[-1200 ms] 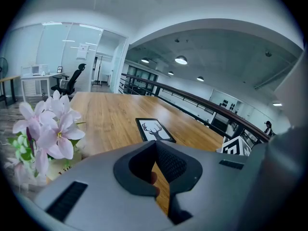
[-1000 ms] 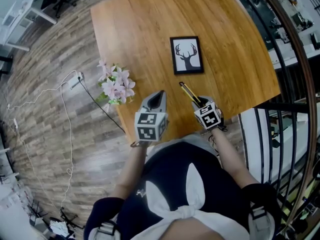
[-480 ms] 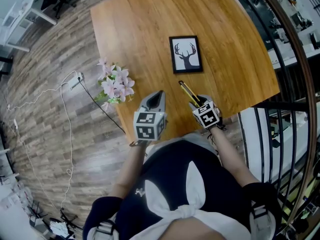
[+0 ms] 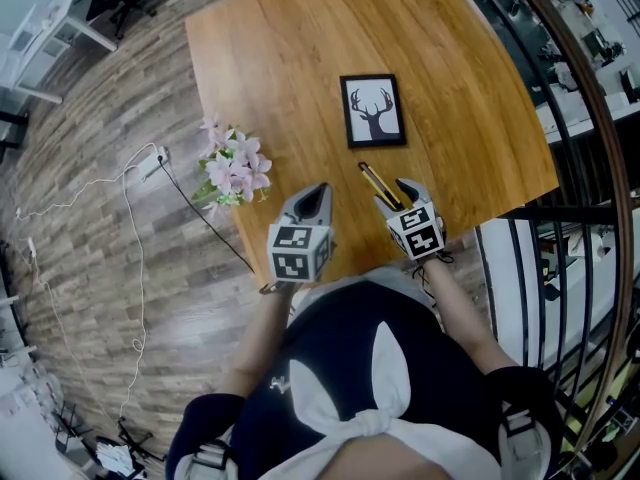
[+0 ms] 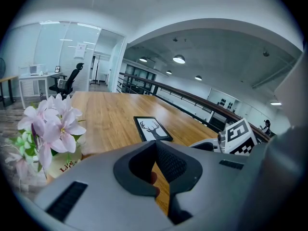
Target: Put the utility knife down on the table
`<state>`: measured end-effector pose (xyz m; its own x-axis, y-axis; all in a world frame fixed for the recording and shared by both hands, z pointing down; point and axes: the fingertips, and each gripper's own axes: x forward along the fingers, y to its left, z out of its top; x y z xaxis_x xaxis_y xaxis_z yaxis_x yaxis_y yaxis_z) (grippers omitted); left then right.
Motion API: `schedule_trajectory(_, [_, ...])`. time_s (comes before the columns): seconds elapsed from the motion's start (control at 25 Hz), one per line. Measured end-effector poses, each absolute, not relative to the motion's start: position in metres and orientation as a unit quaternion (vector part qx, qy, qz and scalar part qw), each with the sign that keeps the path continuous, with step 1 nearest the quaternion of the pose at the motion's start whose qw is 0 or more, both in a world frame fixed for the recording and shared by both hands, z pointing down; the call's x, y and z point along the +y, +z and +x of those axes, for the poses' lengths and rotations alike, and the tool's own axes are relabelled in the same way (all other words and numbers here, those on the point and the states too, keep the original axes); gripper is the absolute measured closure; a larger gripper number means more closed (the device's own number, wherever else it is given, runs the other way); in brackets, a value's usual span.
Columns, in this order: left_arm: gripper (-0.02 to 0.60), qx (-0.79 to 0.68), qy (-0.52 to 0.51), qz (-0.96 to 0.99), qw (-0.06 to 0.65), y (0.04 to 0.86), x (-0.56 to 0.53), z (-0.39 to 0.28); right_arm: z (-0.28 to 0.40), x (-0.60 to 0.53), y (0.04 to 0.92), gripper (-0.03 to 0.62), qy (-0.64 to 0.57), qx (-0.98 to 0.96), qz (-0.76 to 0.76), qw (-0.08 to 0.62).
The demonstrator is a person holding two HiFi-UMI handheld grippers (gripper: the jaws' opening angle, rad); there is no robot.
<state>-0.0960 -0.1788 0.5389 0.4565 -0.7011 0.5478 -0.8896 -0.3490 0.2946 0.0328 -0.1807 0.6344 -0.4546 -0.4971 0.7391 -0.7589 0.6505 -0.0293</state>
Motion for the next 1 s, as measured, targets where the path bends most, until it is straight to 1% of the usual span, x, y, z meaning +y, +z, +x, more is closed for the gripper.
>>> schedule_trajectory(0.04, [0.574, -0.495, 0.165, 0.804, 0.284, 0.538, -0.178, -0.097, 0.031, -0.182, 0.626, 0.361, 0.179, -0.837, 0.379, 0.353])
schedule_trajectory(0.2, [0.574, -0.494, 0.162, 0.807, 0.279, 0.533, -0.177, -0.096, 0.029, -0.187, 0.595, 0.43, 0.163, -0.847, 0.394, 0.318])
schedule_trajectory(0.4, [0.574, -0.49, 0.16, 0.812, 0.275, 0.528, -0.174, -0.094, 0.033, -0.19, 0.554, 0.553, 0.139, -0.854, 0.425, 0.265])
schedule_trajectory(0.48, [0.572, -0.49, 0.157, 0.814, 0.271, 0.524, -0.173, -0.092, 0.036, -0.189, 0.54, 0.59, 0.131, -0.856, 0.434, 0.248])
schedule_trajectory(0.76, [0.574, -0.485, 0.154, 0.821, 0.258, 0.514, -0.167, -0.084, 0.04, -0.18, 0.505, 0.595, 0.117, -0.865, 0.442, 0.209])
schedule_trajectory(1.0, [0.572, -0.475, 0.158, 0.827, 0.256, 0.511, -0.159, -0.076, 0.039, -0.172, 0.497, 0.597, 0.108, -0.873, 0.431, 0.203])
